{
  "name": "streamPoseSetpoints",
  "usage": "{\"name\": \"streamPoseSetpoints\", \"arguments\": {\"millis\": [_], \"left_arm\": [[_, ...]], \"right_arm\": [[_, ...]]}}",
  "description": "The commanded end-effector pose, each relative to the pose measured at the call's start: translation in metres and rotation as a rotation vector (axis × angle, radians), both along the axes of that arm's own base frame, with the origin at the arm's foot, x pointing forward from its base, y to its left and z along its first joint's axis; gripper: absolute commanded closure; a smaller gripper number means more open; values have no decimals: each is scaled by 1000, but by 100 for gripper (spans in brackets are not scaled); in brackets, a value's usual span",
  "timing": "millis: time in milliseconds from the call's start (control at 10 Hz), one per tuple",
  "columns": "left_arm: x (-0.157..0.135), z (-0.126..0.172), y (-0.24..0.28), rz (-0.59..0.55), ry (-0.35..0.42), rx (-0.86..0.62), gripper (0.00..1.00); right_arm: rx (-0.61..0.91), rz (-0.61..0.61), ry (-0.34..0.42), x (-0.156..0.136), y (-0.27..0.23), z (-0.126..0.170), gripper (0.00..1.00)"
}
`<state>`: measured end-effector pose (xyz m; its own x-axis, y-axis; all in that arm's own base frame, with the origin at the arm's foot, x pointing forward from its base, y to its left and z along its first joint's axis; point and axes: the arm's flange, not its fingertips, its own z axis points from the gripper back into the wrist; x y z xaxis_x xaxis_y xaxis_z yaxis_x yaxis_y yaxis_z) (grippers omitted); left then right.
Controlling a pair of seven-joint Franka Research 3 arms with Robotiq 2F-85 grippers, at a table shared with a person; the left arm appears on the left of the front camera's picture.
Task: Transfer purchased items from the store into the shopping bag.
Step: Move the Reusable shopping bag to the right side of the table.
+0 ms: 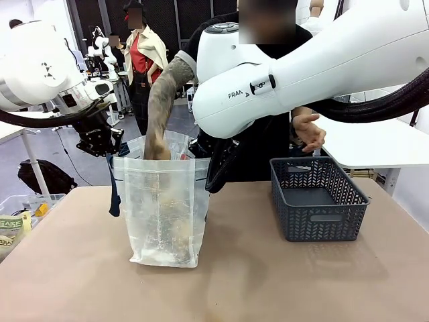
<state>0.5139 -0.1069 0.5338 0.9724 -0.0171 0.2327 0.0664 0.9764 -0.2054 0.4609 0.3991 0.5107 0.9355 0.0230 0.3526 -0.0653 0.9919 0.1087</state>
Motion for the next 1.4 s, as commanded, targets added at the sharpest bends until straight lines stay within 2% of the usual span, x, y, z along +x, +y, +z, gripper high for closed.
{"name": "streamPoseSetpoints", "arguments": {"millis": [0, 1300], "left_arm": [[1, 2, 2, 6, -4, -1, 100], [1, 2, 2, 6, -4, -1, 100]], "right_arm": [[5, -2, -5, 0, -1, 1, 100], [5, -2, -5, 0, -1, 1, 100]]}}
